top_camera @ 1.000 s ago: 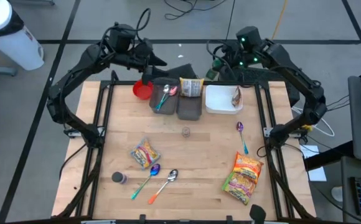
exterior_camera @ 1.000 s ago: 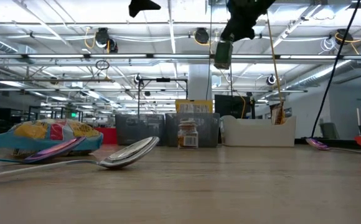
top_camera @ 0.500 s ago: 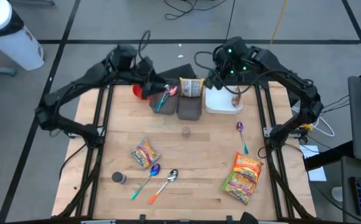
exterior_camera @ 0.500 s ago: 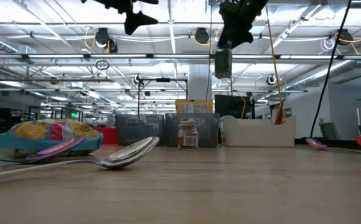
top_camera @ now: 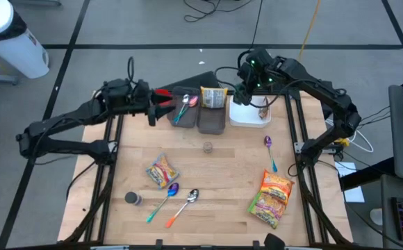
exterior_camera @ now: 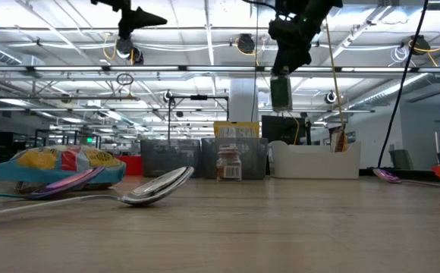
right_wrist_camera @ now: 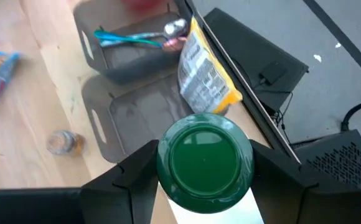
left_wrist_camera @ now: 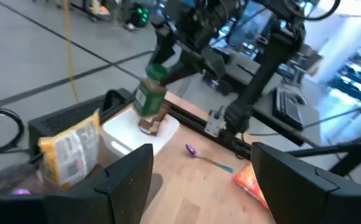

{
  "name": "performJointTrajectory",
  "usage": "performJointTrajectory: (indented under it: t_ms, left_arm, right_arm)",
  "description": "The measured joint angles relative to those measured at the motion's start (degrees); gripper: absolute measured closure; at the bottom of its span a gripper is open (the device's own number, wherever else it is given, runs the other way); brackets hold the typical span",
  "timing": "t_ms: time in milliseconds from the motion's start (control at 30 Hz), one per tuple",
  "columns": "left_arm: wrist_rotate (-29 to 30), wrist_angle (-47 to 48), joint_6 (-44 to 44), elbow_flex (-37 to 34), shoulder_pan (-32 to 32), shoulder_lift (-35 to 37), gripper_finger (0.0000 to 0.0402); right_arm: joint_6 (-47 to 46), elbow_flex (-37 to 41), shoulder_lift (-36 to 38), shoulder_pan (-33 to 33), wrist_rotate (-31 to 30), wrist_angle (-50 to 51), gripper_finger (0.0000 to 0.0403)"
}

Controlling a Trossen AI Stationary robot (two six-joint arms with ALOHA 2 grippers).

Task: Pick & Place Food Item
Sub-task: Put the green seasoning bottle into the white bin

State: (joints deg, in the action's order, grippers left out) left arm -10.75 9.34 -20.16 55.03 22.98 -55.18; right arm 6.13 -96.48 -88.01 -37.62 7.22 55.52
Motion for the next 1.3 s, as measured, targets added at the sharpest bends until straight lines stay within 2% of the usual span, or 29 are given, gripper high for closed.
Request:
performJointTrajectory:
  t_ms: [200,533,700,800,967,1300]
  left_arm:
    - [1.23,0.94,-0.02,-1.29,-1.04,-0.29,0.0128]
    - [1.31,-0.34,-2.37,-1.25,-1.04,-7.55,0.0128]
    - [-2.9,-2.95,-5.98,-1.25,-1.05,-10.54,0.0128]
    - [-2.27,-5.95,-5.7,-1.21,-1.89,-11.4,0.0128]
    - [-0.27,-8.23,-5.47,-1.21,-2.95,-11.18,0.0128]
    - [-0.12,-3.33,-3.51,-1.22,-2.81,-5.06,0.0128]
  right_arm:
    - [0.71,3.11,0.01,-0.96,0.14,-3.38,0.0204]
    - [0.58,8.17,0.01,-1.15,-0.05,-6.54,0.0204]
    - [0.61,11.16,0.01,-2.21,-0.85,-8.45,0.0204]
    - [0.77,13.74,0.01,-2.2,-1.7,-11.03,0.0204]
    - [0.48,17.39,0.01,-2.19,-1.42,-14.74,0.0204]
    - [-0.09,20.72,0.01,-3.7,-2.74,-21.48,0.0204]
